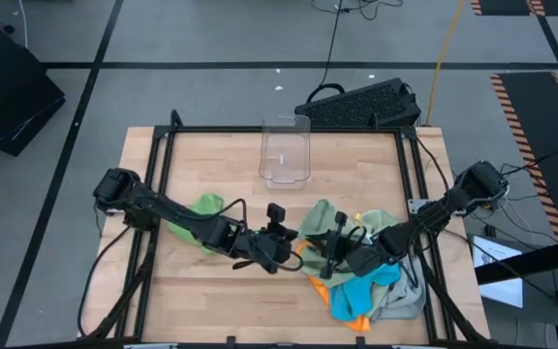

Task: Fold microfiber towels
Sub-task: Fold the left light green towel

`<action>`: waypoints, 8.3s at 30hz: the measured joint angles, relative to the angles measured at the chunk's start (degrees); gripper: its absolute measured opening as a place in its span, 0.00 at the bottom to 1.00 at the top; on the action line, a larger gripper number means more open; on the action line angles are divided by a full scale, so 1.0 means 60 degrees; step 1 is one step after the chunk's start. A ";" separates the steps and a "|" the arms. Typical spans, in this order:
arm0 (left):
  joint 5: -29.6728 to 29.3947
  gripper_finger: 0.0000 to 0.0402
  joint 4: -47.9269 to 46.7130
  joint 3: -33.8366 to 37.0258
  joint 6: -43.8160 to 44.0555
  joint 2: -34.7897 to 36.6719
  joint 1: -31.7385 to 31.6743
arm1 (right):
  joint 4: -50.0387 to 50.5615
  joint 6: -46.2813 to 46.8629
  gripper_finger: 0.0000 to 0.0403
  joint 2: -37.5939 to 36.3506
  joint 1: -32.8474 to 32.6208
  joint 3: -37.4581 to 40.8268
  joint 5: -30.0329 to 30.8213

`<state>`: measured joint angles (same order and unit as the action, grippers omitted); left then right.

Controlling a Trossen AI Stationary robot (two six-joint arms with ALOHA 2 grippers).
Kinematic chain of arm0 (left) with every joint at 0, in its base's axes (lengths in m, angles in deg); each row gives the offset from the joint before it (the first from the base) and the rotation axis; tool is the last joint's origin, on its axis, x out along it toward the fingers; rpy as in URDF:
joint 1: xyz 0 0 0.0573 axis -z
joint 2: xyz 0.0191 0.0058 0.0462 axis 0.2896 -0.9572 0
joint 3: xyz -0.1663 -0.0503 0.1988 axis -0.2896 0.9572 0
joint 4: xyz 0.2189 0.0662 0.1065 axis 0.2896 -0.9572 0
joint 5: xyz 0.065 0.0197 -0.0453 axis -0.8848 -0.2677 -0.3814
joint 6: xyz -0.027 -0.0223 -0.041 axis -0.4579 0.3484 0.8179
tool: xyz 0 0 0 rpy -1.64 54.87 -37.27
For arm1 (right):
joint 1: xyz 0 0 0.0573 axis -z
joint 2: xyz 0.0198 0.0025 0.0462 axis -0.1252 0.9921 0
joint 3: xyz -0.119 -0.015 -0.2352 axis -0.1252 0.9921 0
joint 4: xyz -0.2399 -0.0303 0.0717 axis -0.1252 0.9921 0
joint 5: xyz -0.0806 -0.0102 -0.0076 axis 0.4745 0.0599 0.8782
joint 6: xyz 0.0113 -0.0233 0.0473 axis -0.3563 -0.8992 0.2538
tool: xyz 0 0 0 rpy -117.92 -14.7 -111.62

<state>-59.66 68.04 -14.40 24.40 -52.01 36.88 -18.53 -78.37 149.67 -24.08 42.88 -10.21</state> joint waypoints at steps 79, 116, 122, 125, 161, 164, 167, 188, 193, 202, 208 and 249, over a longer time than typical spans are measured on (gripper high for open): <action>-0.2899 0.02 -0.1493 0.0517 0.1564 0.1537 0.0718 | 0.3729 0.4456 0.42 -0.0466 -0.2036 0.0004 -0.3235; -0.1593 0.01 -0.5415 0.0735 0.5660 0.2444 0.3559 | 0.6823 0.4165 0.07 -0.1553 -0.1800 -0.1552 -0.1711; -0.1552 0.02 -0.5392 0.1481 0.7556 0.2444 0.4262 | 0.5720 0.3475 0.19 -0.0522 -0.1269 -0.1552 -0.1772; -0.1650 0.01 -0.5387 0.1876 0.8456 0.2444 0.4464 | 0.5019 0.2968 0.26 -0.0106 -0.1054 -0.1552 -0.2347; -0.5971 0.02 -0.4098 0.2350 0.5715 0.4791 0.3529 | 0.5554 0.2029 0.02 -0.0495 -0.1354 -0.1568 -0.3762; -0.5967 0.03 -0.4778 0.2350 0.6269 0.4823 0.3307 | 0.6232 0.1930 0.01 -0.1251 -0.1658 -0.1901 -0.2782; -0.5653 0.01 -0.5829 0.2435 0.7342 0.4823 0.3078 | 0.6711 0.2210 0.01 -0.2029 -0.1996 -0.2039 -0.1673; -0.2309 0.02 -0.5590 0.4627 0.9301 0.4812 0.1483 | 0.7054 0.3174 0.00 -0.3332 -0.2383 -0.1627 -0.0144; -0.1965 0.03 -0.3509 0.4637 0.7461 0.4812 0.1490 | 0.7218 0.4240 0.02 -0.3112 -0.2342 -0.0781 0.0145; -0.3402 0.02 -0.1666 0.4637 0.6165 0.4812 0.0785 | 0.7289 0.5231 0.28 -0.3085 -0.1380 0.0372 0.1342; -0.3448 0.01 -0.1572 0.4637 0.6727 0.4812 0.0122 | 0.6201 0.4805 0.41 -0.3140 -0.1286 0.0368 0.0645; -0.1521 0.02 0.0581 0.4641 0.5294 0.4812 0.0036 | 0.2831 -0.2130 0.03 0.1875 -0.0869 -0.0838 -0.0983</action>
<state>-68.78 71.52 13.45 56.17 -23.14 37.10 -1.54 -91.15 160.92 -29.29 37.85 -16.11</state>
